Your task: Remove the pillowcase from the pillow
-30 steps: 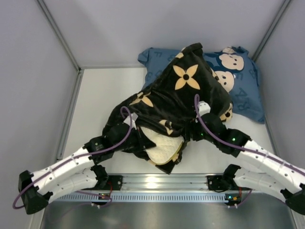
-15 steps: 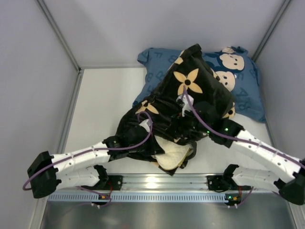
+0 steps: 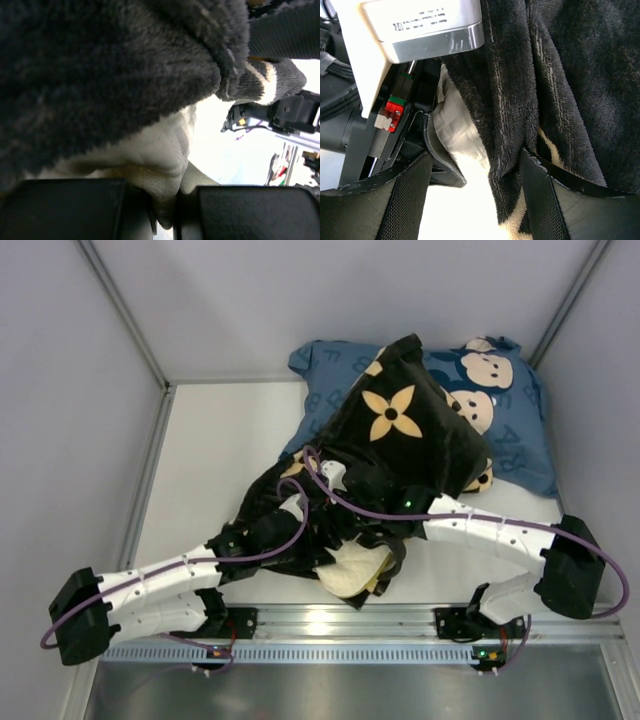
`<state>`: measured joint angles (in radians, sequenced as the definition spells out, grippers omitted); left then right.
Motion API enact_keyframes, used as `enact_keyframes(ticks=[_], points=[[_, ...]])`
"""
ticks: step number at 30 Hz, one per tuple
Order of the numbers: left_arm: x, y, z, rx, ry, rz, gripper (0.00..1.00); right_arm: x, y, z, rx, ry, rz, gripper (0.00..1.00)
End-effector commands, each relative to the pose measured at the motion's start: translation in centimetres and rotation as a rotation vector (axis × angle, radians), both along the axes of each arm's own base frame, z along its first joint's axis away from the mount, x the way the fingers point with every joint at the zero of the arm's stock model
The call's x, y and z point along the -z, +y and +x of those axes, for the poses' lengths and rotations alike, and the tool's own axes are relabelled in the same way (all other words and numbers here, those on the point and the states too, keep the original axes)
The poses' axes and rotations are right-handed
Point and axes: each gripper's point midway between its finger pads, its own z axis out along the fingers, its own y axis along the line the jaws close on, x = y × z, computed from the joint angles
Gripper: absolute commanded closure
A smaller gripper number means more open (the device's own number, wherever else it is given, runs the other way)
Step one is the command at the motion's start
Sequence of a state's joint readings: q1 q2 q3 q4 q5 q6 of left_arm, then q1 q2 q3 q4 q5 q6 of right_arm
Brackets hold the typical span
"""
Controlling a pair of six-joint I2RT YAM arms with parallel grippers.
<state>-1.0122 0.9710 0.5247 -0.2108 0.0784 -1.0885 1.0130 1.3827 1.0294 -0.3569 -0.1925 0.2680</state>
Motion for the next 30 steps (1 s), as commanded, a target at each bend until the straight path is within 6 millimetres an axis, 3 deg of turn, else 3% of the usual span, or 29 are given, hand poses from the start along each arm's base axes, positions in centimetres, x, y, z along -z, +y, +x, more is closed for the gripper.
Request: enact_keyframes(ticks=[1,10,16,23,27,30], points=[[-5.5,-2.6,-0.6,0.088,-0.089,-0.21,1.0,-2.4,2.1,4.6,0.12,-0.167,0.036,0.36],[-6.2,-1.6,-1.2,0.09,-0.109,-0.247,1.0,-3.6,1.5,6.5,0.227,-0.203,0.032,0.4],[-6.5,-0.9,-1.1,0.071,-0.128,-0.235,1.0,-5.1,-0.1,4.6,0.214,-0.182,0.099,0.38],[-7.4,-0.6,-1.0,0.067,-0.153,-0.231,1.0,-7.1,-2.1,5.0,0.238,-0.264,0.075,0.37],[-7.1,-0.2,-0.8,0.051,-0.151,-0.207,1.0,-10.3,-2.8,3.5,0.203,-0.274,0.166,0.35],[-7.4,-0.2,-0.8,0.053,-0.152,-0.206,1.0,-10.5,-3.0,3.5,0.205,-0.285,0.164,0.32]])
